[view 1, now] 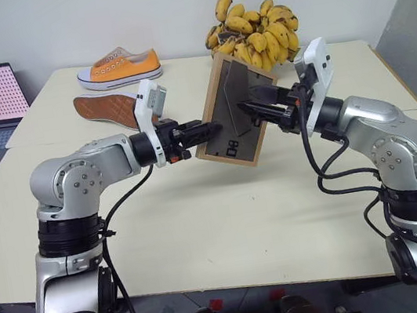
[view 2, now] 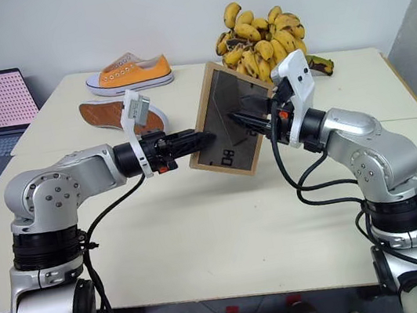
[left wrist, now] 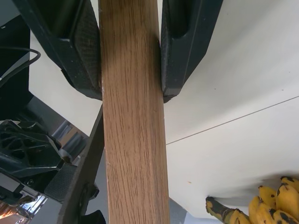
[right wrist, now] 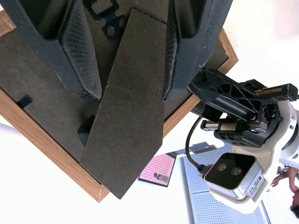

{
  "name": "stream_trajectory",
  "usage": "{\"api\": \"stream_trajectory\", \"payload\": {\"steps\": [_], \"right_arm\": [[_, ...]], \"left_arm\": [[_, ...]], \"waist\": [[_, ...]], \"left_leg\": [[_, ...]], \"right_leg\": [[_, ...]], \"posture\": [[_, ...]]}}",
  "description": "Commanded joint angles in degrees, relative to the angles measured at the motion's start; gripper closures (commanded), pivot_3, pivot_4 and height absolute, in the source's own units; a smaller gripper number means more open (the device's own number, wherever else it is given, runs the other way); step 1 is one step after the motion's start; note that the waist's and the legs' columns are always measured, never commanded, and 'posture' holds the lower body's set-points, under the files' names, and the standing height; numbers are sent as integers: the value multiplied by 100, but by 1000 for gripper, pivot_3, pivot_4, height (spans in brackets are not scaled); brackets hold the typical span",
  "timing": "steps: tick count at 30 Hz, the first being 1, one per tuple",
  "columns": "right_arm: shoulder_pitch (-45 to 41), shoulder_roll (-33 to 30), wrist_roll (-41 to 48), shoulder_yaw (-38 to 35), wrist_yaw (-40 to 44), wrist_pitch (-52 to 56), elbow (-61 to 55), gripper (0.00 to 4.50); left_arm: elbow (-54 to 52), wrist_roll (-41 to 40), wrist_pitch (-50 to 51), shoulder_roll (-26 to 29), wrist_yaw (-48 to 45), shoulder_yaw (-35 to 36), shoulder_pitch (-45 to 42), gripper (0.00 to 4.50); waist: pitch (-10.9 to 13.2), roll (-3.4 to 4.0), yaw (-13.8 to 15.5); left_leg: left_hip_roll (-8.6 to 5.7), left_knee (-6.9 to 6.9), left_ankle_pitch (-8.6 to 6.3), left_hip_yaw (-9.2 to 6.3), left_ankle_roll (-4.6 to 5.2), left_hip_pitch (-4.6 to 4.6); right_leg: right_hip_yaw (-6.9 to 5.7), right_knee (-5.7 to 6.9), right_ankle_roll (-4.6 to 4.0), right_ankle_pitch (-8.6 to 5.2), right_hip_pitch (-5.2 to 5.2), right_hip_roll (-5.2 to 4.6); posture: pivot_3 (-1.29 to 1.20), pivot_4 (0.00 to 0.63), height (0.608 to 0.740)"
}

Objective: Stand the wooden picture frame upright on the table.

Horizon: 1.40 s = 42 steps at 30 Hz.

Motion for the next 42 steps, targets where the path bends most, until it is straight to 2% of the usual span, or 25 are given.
{"api": "stream_trajectory", "payload": {"steps": [1,6,10,18,22,24,26,28,32,35,38,42], "right_arm": [[-79,10,360,-150,-80,111,-537,2421],[64,-6,421,-250,-226,213,-656,2421],[181,-76,259,-183,-266,63,-560,2421],[580,-843,-621,244,41,-533,104,2421],[722,-1283,-1032,358,200,-871,170,1792],[918,-1580,-1329,366,353,-1337,156,1288],[1262,-1997,-1914,395,527,-2360,236,1288],[1642,-2448,-2715,533,613,-3947,613,1288],[1700,-2884,-4299,972,-66,-7095,1788,1288],[1350,-2815,-6059,1372,-1665,-9011,2839,1288],[981,-2578,-7393,1658,-3161,-9713,3441,1288],[546,-2281,-8424,1900,-4567,-9848,3984,1288]], "left_arm": [[406,392,-379,-112,-60,17,-299,3200],[875,676,-504,-202,-113,44,-529,3200],[830,717,-459,-234,-235,59,-672,3200],[607,642,-228,-312,-232,169,-743,3200],[552,617,-138,-277,-252,224,-754,3200],[573,626,-89,-261,-229,276,-740,3200],[607,598,24,-216,-212,348,-729,3200],[625,481,302,-112,-240,442,-724,3200],[510,74,1284,31,-259,613,-620,3200],[159,-299,2185,5,-144,789,-344,3200],[-144,-476,2610,-120,24,962,-207,3200],[-54,-643,2945,-349,408,1287,-259,3200]], "waist": [[0,0,1],[0,0,6],[0,0,0],[0,0,3],[0,0,2],[0,0,2],[0,0,2],[1,0,2],[2,-2,-27],[2,-2,-98],[2,-2,-149],[4,-5,-144]], "left_leg": [[0,0,0,0,0,0],[0,3,0,-2,0,-1],[0,3,0,-2,1,-1],[-1,5,0,-2,1,-1],[-1,7,1,0,1,-1],[0,6,1,-1,1,-1],[-1,6,0,-1,1,-1],[-1,6,0,0,1,-1],[-3,6,0,2,2,-2],[-2,13,0,5,1,5],[-2,16,3,4,-2,10],[-2,17,33,-4,-45,11]], "right_leg": [[0,0,0,0,0,0],[-1,7,0,0,-2,1],[-1,8,0,0,-2,2],[-1,12,-1,-1,-3,2],[1,15,-1,-1,-4,2],[1,15,-1,-1,-5,2],[1,14,-1,-1,-5,2],[1,10,-1,-1,-3,2],[2,0,1,-2,-1,1],[6,14,1,-2,0,1],[10,31,0,-2,-3,2],[9,50,-2,-1,-8,2]], "posture": [[0,150,740],[0,150,740],[0,150,740],[0,150,740],[0,150,740],[0,150,740],[0,150,740],[0,150,740],[0,150,740],[0,150,740],[0,150,740],[0,150,740]]}}
